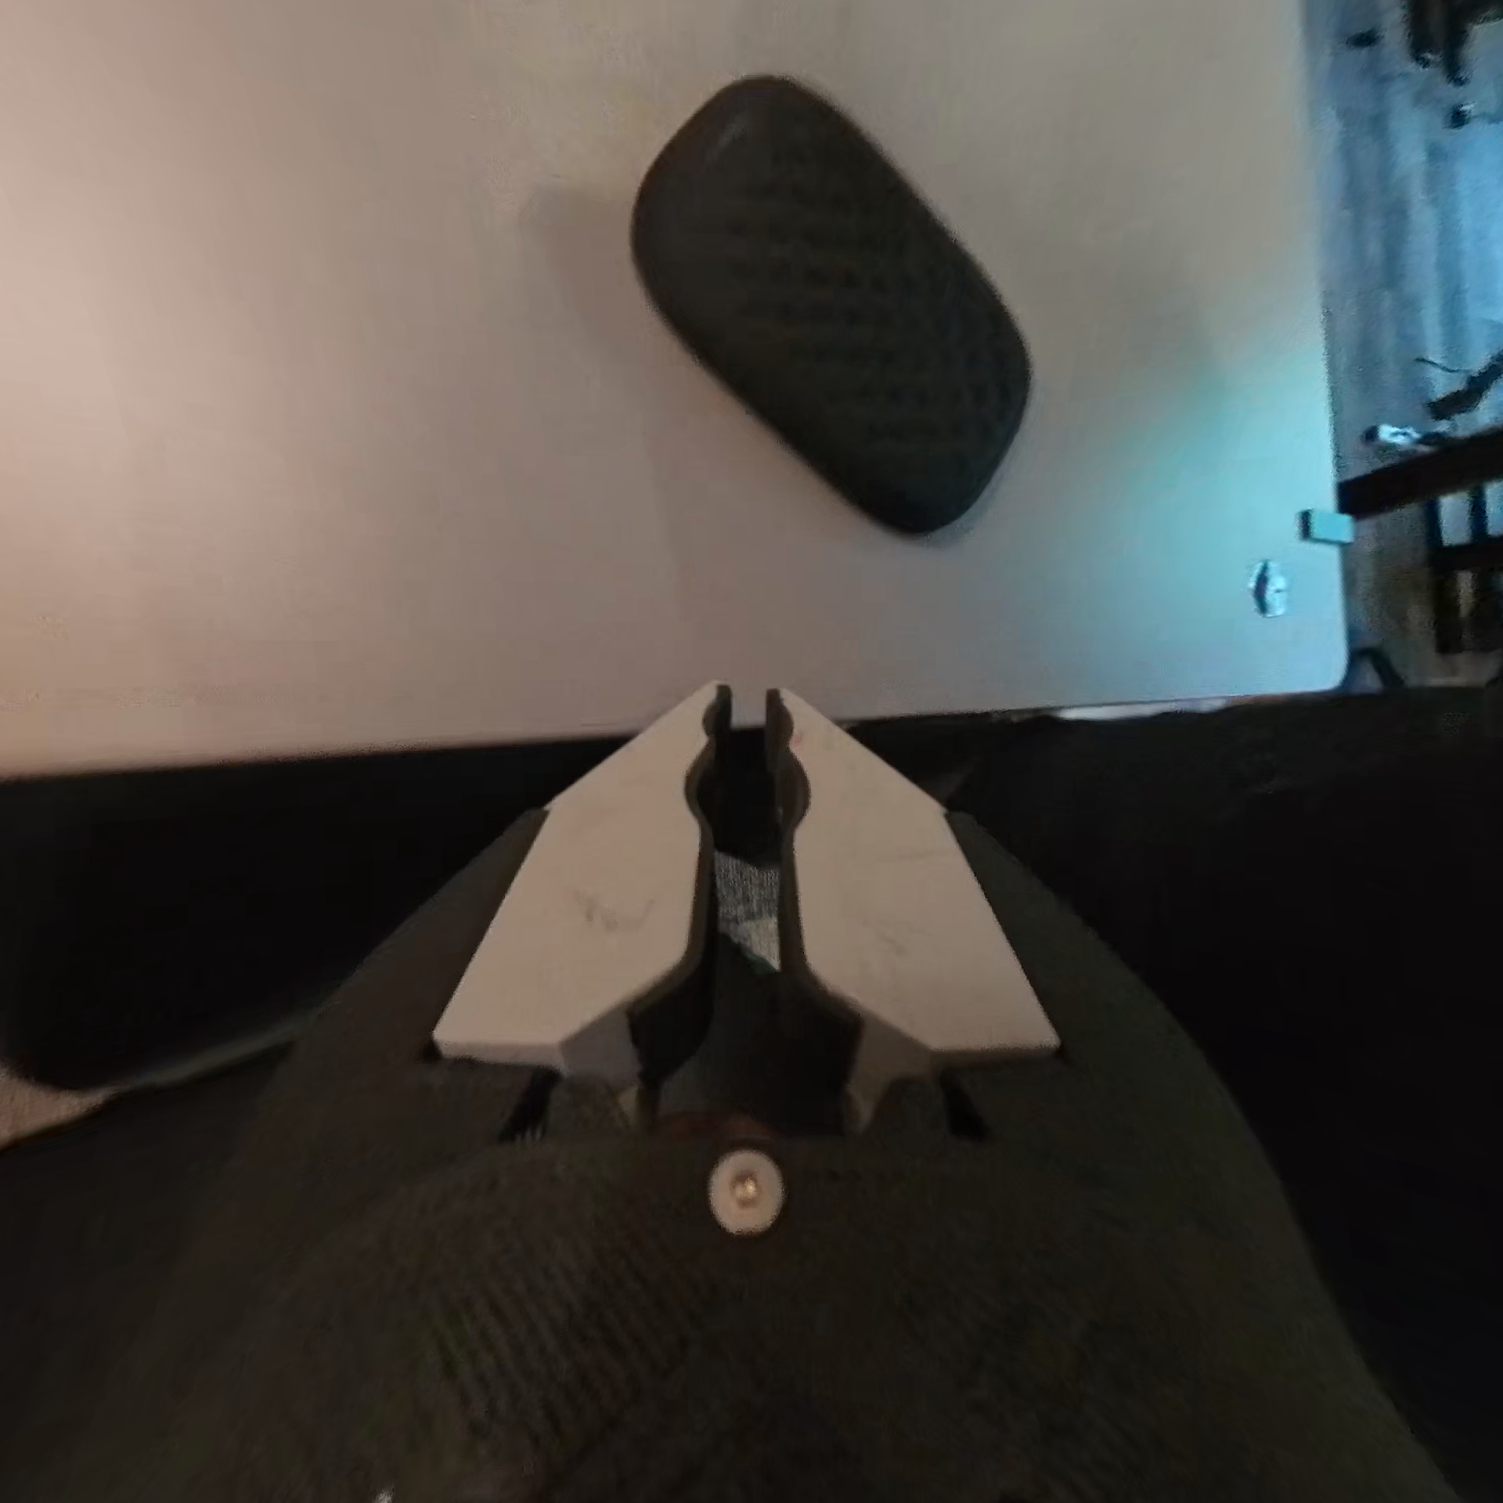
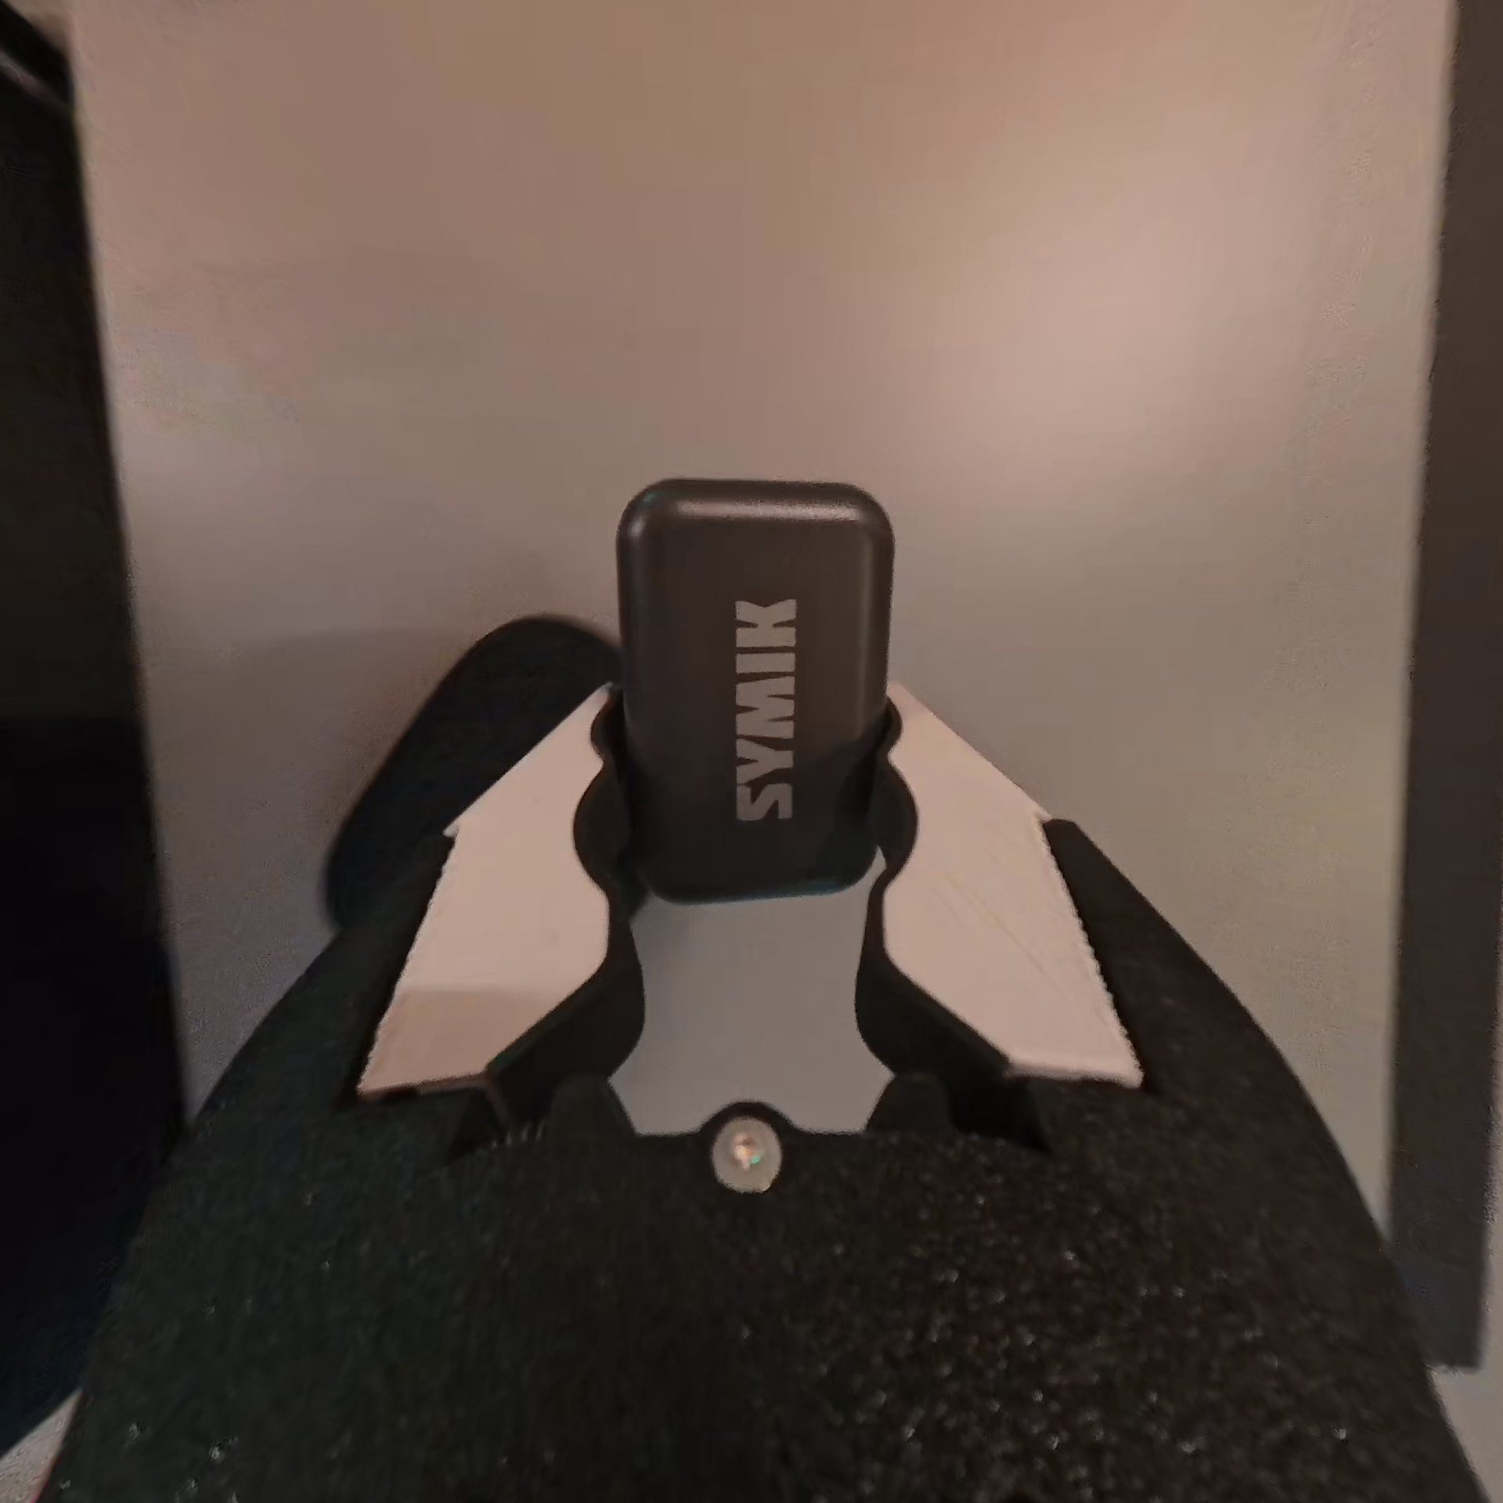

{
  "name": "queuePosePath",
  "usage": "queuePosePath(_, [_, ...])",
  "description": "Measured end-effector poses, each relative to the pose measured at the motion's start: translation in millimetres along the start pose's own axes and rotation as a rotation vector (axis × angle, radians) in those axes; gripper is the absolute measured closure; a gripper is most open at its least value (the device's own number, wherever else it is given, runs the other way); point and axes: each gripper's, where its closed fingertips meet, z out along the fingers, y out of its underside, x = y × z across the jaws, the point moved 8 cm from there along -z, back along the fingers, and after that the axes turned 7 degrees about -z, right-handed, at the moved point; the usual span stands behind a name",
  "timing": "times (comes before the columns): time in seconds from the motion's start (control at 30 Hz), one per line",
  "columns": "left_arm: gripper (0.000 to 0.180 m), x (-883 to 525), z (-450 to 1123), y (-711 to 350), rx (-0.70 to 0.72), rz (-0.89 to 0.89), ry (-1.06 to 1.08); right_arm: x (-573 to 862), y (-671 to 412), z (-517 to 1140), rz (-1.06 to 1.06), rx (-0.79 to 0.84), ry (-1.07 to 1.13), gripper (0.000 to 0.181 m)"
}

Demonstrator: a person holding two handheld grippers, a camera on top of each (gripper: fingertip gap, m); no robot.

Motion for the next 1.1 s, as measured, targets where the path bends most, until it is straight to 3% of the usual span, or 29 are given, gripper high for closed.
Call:
queuePosePath(0.17, [0.173,28.0,23.6,-27.4,0.051,0.212,0.057,-105.5,46.1,4.2,0.091,-0.117,0.057,0.123])
queuePosePath(0.33, [0.177,31.0,32.7,-0.2,-0.001,0.219,0.113,-134.1,79.2,59.6,0.22,-0.294,0.2,0.122])
queuePosePath(0.47, [0.17,20.7,38.5,8.1,-0.062,0.226,0.063,-140.4,74.9,50.1,0.28,-0.22,0.254,0.123])
queuePosePath(0.53, [0.159,23.9,40.1,2.7,-0.038,0.249,0.059,-145.3,79.9,35.6,0.301,-0.197,0.245,0.123])
queuePosePath(0.67, [0.113,32.8,57.7,-2.2,-0.06,0.304,-0.024,-159.1,90.9,-4.3,0.343,-0.124,0.3,0.121])
queuePosePath(0.83, [0.099,43.0,83.6,20.1,-0.141,0.384,-0.053,-206.5,105.0,-12.7,0.402,-0.069,0.263,0.097])
queuePosePath(0.93, [0.091,48.0,90.1,26.6,-0.164,0.424,-0.08,-225.3,116.4,4.7,0.437,-0.097,0.237,0.096])
queuePosePath(1.1, [0.087,54.7,86.7,17.4,-0.089,0.467,-0.119,-230.3,121.2,14.7,0.442,-0.116,0.226,0.095])
